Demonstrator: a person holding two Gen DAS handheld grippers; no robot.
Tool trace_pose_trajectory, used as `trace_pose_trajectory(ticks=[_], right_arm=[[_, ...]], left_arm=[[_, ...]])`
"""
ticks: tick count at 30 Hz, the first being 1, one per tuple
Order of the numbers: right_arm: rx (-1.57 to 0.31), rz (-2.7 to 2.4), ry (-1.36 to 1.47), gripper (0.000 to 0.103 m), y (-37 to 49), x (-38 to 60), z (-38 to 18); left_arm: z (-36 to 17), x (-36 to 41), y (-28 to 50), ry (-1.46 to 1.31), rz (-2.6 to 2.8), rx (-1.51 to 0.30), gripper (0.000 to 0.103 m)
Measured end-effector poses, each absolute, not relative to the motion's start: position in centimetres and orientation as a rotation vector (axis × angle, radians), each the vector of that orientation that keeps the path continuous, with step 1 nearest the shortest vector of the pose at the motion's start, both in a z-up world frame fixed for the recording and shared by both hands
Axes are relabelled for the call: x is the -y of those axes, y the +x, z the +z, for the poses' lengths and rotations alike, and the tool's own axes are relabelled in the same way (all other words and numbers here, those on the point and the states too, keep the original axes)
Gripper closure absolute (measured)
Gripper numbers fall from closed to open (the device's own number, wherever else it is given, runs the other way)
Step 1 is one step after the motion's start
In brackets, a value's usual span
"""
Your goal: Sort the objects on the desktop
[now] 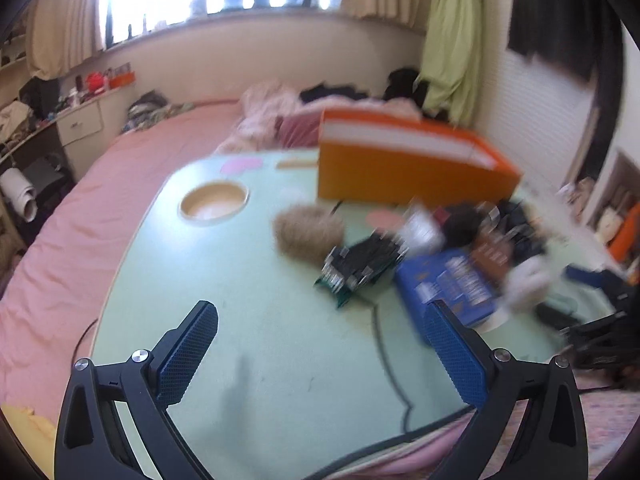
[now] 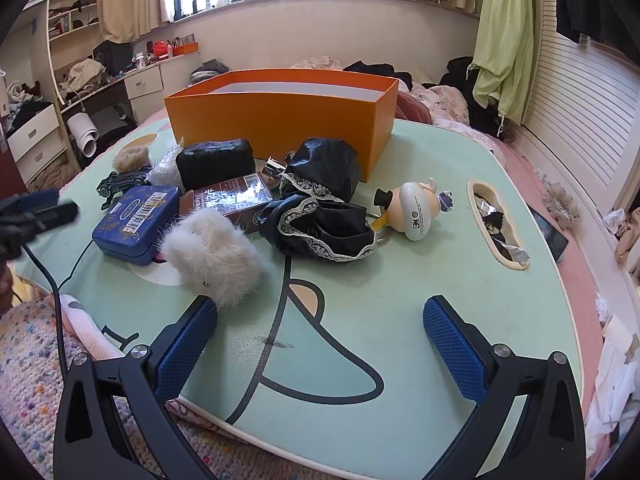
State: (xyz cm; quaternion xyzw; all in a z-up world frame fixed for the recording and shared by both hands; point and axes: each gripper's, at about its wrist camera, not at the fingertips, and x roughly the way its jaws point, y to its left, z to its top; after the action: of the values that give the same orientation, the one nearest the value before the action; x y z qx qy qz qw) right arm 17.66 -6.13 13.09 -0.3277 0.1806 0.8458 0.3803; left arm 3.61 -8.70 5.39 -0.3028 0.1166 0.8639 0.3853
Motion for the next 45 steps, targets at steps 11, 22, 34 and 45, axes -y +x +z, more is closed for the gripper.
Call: trace_pose_trajectory(ticks=[11,22,34,45], right_arm=[[-0.459,2.163,-0.833,0.0,17.6,6.2,13.1],[-0.459,2.162,-0.832,0.0,17.6,6.3,13.1],[-0.459,2.162,-0.831,0.0,17.6,6.3,13.1],[-0.459,2.162,-0.83,0.0,17.5,6.3,13.1]], left_arm=[[5.1,5.1,3.1,-0.779,2.068,-0.337,0.03],[4.2,4.6,3.1,-0.795,2.053,-0.339,0.032],[4.5,5.0,3.2,-0.782,2.115,-0.355,0.019],[4.3,5.2,2.7,-0.808,2.083,-0.311,0.012]])
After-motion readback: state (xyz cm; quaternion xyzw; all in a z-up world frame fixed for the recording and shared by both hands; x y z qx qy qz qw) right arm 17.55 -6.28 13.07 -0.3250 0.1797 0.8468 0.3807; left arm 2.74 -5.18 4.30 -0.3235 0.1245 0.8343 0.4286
